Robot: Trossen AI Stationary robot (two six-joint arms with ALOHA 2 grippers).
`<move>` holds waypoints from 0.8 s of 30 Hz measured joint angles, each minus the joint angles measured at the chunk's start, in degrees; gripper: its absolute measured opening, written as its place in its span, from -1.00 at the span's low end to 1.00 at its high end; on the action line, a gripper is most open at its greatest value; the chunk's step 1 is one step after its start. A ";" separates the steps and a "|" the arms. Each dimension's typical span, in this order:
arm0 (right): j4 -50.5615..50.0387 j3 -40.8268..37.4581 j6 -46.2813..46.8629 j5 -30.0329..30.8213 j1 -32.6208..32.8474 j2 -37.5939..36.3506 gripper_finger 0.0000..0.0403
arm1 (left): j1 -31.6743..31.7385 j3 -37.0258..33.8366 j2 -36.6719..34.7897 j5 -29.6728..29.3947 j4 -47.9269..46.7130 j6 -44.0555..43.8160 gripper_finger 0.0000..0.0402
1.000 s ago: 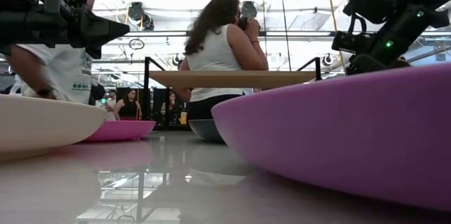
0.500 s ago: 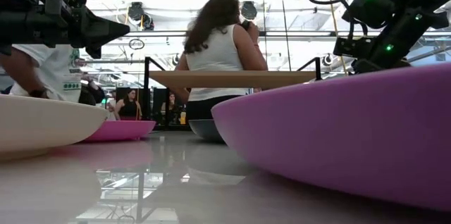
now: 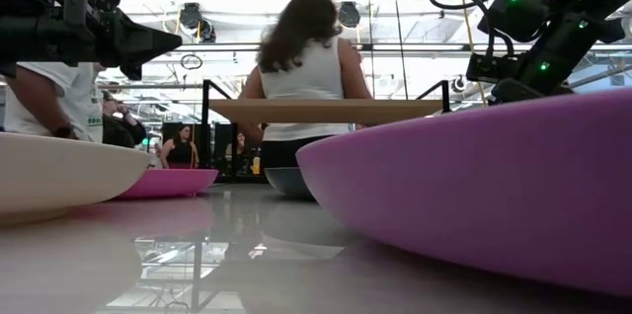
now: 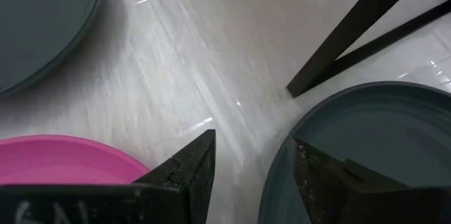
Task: Place and stack plates onto a shelf
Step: Put the right black plate on the shelf
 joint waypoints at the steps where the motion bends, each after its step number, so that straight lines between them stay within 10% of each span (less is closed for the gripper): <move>1: 0.00 0.00 0.10 0.02 0.00 0.00 -0.22 | 0.00 0.00 0.01 -0.02 0.02 0.06 -0.98; 24: 0.00 0.00 1.22 0.08 -0.02 0.00 -0.22 | 0.06 -0.01 -0.01 -0.02 0.52 1.86 -0.98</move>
